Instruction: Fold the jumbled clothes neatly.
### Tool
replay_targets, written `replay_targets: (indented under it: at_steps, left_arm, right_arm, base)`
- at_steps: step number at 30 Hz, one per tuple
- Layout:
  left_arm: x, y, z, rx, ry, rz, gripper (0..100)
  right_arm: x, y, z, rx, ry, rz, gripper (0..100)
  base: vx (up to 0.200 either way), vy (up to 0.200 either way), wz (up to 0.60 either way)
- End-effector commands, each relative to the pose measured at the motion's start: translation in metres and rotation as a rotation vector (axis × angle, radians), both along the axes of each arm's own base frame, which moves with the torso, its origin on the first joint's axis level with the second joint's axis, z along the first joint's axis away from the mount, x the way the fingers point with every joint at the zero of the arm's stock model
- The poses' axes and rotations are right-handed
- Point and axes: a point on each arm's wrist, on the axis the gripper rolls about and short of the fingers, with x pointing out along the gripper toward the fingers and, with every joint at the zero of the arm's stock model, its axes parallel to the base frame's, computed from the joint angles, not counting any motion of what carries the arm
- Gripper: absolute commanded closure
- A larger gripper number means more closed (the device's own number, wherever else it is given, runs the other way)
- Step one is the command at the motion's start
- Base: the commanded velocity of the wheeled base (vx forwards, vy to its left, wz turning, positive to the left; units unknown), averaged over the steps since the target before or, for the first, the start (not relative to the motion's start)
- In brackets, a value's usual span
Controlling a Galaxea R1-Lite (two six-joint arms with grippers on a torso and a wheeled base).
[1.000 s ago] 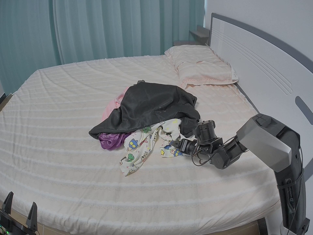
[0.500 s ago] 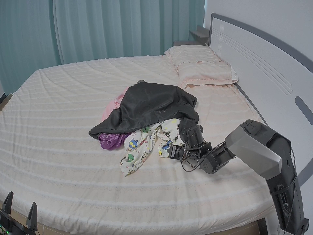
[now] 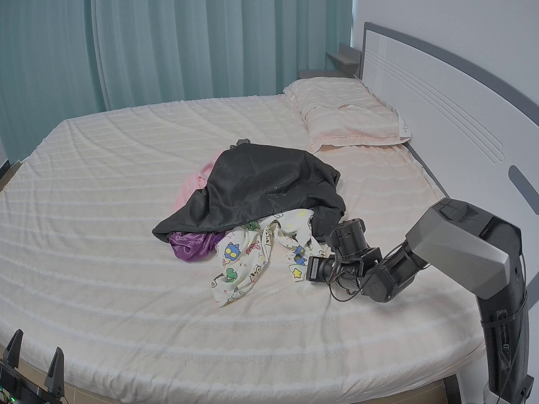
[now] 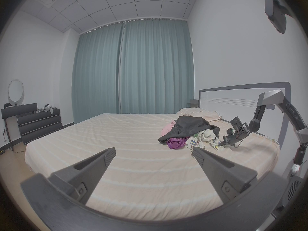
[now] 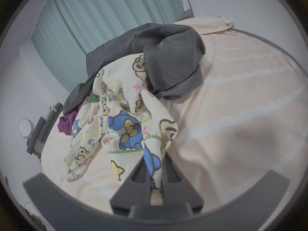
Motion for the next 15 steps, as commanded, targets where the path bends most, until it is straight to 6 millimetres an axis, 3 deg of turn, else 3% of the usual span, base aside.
replay_targets:
  at_steps: [1, 9, 10, 15]
  left_arm:
    - [0.0, 0.0, -0.005, 0.0, 0.001, 0.0, 0]
    - [0.0, 0.0, -0.005, 0.0, 0.001, 0.0, 0]
    - [0.0, 0.0, -0.005, 0.0, 0.001, 0.002, 0]
    - [0.0, 0.0, -0.005, -0.001, 0.001, 0.0, 0]
  right_arm:
    - [-0.018, -0.015, 0.033, 0.005, -0.011, -0.002, 100]
    - [-0.019, -0.03, 0.036, -0.008, -0.009, -0.015, 100]
    - [-0.019, -0.03, 0.035, -0.009, -0.006, -0.014, 0]
    - [-0.026, -0.031, 0.042, 0.035, 0.011, 0.022, 0]
  base:
    - [0.0, 0.0, 0.0]
    - [0.0, 0.0, 0.0]
    - [0.0, 0.0, 0.0]
    - [0.0, 0.0, 0.0]
